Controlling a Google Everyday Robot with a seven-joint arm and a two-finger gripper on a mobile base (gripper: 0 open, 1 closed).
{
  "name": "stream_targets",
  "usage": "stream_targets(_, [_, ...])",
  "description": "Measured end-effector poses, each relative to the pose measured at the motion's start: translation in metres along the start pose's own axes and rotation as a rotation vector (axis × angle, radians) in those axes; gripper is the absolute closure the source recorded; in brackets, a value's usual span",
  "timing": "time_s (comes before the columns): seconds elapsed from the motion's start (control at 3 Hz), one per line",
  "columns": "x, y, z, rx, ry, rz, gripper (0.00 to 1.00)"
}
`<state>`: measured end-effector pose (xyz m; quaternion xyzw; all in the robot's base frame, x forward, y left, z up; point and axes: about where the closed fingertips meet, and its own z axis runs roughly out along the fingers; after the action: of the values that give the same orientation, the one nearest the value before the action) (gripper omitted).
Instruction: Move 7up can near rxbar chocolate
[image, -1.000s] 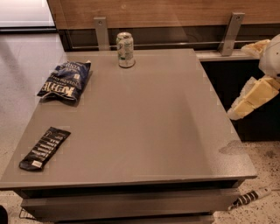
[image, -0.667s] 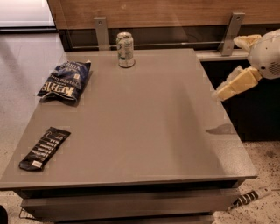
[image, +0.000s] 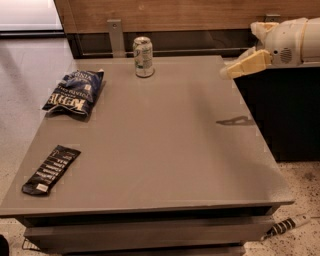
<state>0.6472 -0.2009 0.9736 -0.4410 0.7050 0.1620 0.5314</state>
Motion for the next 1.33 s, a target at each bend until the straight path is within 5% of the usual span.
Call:
stream_targets(0.33, [-0.008, -0.014, 0.014, -0.019, -0.043, 0.088, 0.00])
stream_targets(0.67, [-0.013, -0.023, 0.026, -0.030, -0.017, 0.163, 0.00])
stream_targets(1.33, [-0.019, -0.031, 0.041, -0.034, -0.045, 0.146, 0.00])
